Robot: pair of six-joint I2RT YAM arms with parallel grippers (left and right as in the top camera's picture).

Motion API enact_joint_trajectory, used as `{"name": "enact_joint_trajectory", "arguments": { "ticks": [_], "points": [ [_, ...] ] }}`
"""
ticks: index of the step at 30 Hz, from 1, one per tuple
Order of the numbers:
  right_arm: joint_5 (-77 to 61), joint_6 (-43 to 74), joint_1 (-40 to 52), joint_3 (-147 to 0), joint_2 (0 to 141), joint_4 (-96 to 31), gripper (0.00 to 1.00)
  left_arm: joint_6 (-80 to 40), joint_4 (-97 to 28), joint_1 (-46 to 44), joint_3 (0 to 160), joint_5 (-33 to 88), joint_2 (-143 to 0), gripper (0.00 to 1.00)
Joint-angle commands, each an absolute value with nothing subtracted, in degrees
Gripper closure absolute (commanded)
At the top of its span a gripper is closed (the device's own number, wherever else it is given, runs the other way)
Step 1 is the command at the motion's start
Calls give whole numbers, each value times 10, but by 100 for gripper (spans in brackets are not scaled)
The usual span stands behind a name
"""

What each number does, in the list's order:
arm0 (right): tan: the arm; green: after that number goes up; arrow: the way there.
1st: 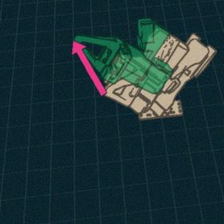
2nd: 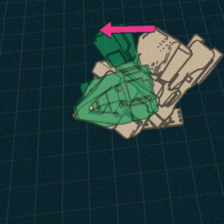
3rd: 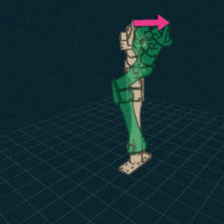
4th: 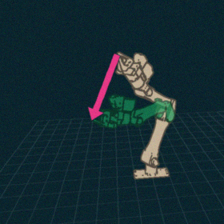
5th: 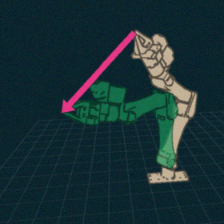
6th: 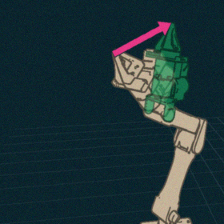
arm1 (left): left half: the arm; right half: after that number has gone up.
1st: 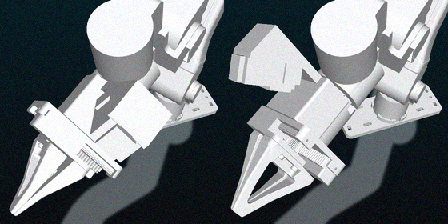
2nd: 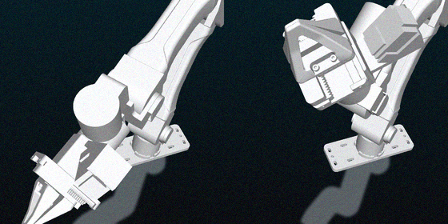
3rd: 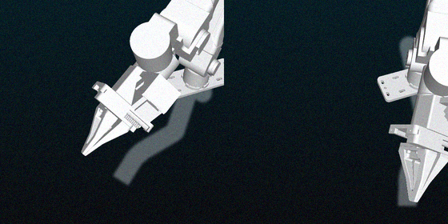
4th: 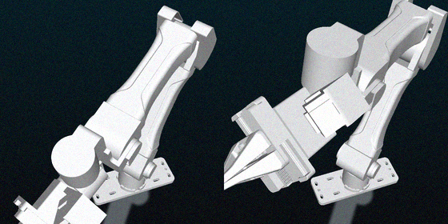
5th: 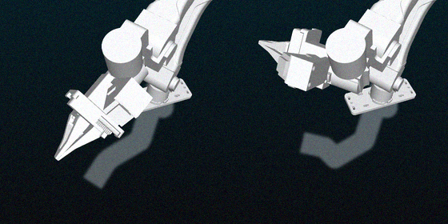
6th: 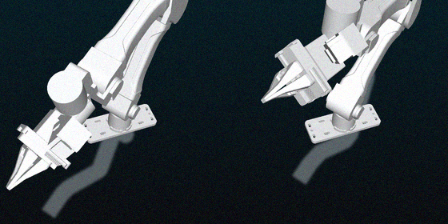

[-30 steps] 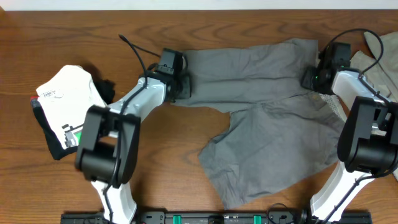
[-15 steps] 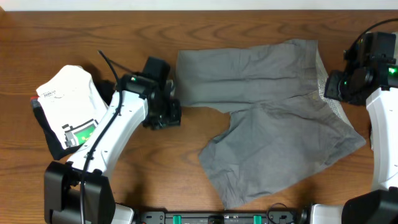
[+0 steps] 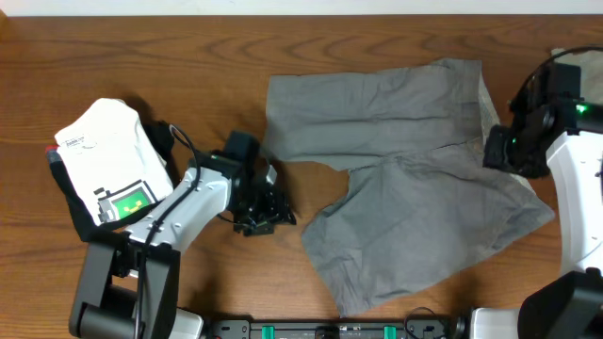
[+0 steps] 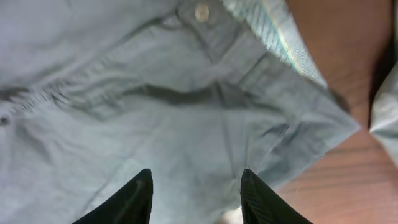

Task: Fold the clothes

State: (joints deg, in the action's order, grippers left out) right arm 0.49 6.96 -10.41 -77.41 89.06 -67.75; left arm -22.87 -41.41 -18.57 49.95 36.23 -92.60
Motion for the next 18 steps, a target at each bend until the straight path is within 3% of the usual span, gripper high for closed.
{"name": "enact_joint_trajectory", "arguments": {
  "ticks": [1, 15, 18],
  "points": [
    [10, 72, -108, -745, 893, -680, 56, -244, -385, -207, 486, 400, -930, 43],
    [10, 72, -108, -700, 893, -673, 56, -365, -333, -278, 456, 393, -932, 44],
    [11, 72, -108, -700, 893, -673, 56, -405, -330, -286, 442, 364, -932, 38]
  ]
}}
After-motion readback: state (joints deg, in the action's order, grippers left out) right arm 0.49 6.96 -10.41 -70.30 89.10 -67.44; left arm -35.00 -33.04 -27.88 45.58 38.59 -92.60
